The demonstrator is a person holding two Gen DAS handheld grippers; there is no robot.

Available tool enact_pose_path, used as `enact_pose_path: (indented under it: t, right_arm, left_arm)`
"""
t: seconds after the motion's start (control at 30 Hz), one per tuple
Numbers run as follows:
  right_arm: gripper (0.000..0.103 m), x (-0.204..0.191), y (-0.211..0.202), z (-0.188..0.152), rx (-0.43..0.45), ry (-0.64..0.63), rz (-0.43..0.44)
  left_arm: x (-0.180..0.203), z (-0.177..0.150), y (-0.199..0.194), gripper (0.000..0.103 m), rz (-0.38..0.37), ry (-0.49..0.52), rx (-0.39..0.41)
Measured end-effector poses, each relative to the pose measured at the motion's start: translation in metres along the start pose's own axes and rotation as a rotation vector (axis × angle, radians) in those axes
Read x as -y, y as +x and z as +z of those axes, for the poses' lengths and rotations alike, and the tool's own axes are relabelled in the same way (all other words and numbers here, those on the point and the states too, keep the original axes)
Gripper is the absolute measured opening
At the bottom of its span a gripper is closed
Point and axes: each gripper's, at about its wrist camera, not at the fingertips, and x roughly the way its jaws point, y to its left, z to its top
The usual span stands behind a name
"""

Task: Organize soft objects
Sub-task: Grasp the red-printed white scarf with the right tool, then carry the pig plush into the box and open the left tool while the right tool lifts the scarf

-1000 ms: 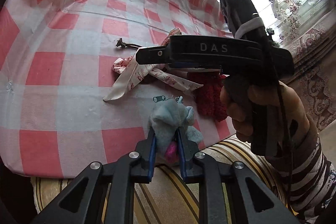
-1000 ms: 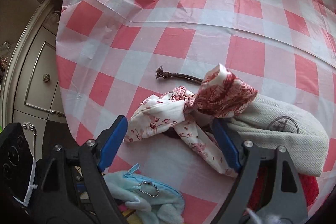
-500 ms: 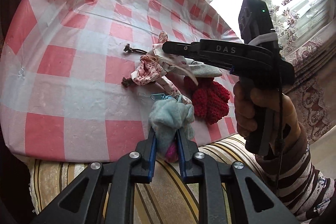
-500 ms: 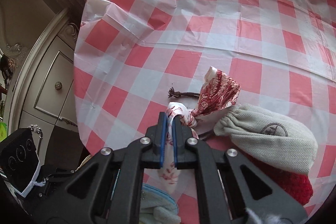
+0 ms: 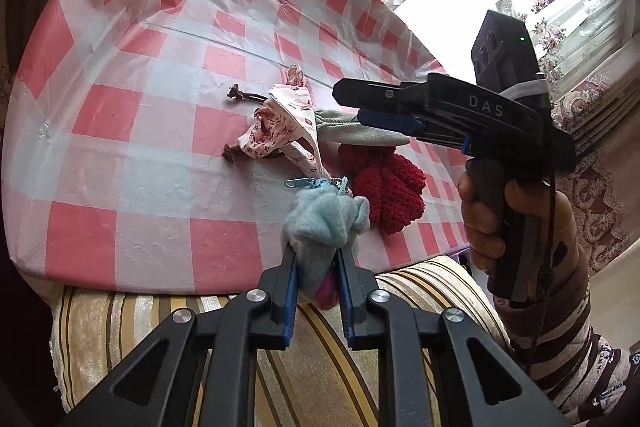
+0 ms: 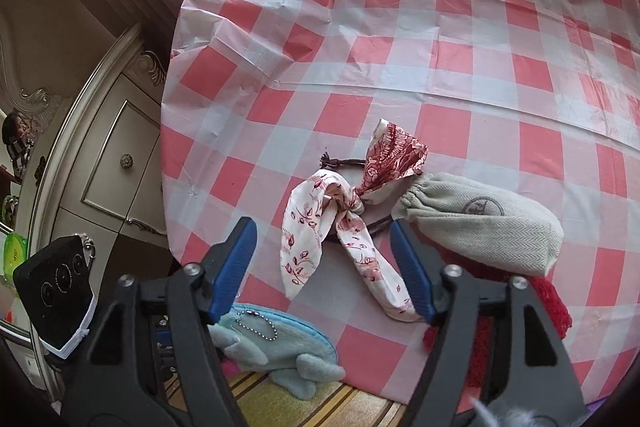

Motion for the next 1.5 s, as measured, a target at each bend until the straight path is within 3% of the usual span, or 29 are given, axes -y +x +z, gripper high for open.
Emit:
enact_pose_path:
  t: [0.2,0.33,0.47,0.53,0.6,0.63,1.03,1.3,1.5]
  right_arm:
    - [0.073,-0.007,0.049,-0.003,-0.137,-0.061,-0.087]
    - [0.083,-0.024,0.073,0.008,-0.156,-0.096,-0.111]
    - [0.081,-0.028,0.096,0.011,-0.177,-0.155,-0.197]
    - [0.044,-0.027,0.097,0.008,-0.150,-0.182,-0.216]
    - [0.016,-0.023,0.094,0.007,-0.145,-0.181,-0.187]
    - [0.016,-0.021,0.088,0.007,-0.130,-0.173,-0.163]
    - [0.014,-0.020,-0.072,-0.003,0.171,-0.132,-0.019]
    - [0.015,-0.026,-0.226,-0.051,0.275,-0.177,-0.006]
    - [0.015,-0.033,-0.338,-0.087,0.339,-0.175,-0.099]
  left_arm:
    - [0.002,-0.002,0.002,0.018,-0.015,-0.003,-0.003]
    - [0.007,-0.002,0.011,0.018,-0.019,0.013,-0.020]
    - [0.005,-0.002,0.013,0.018,-0.020,0.004,-0.023]
    - [0.005,-0.002,0.013,0.018,-0.020,0.006,-0.026]
    - [0.005,-0.003,0.015,0.018,-0.019,0.007,-0.030]
    - [0.005,-0.003,0.015,0.018,-0.020,0.006,-0.029]
    - [0.018,0.005,-0.002,0.018,-0.015,0.019,0.029]
    - [0.067,0.013,-0.013,0.018,-0.022,0.110,0.052]
    - [0.127,0.020,0.005,0.018,-0.055,0.222,-0.002]
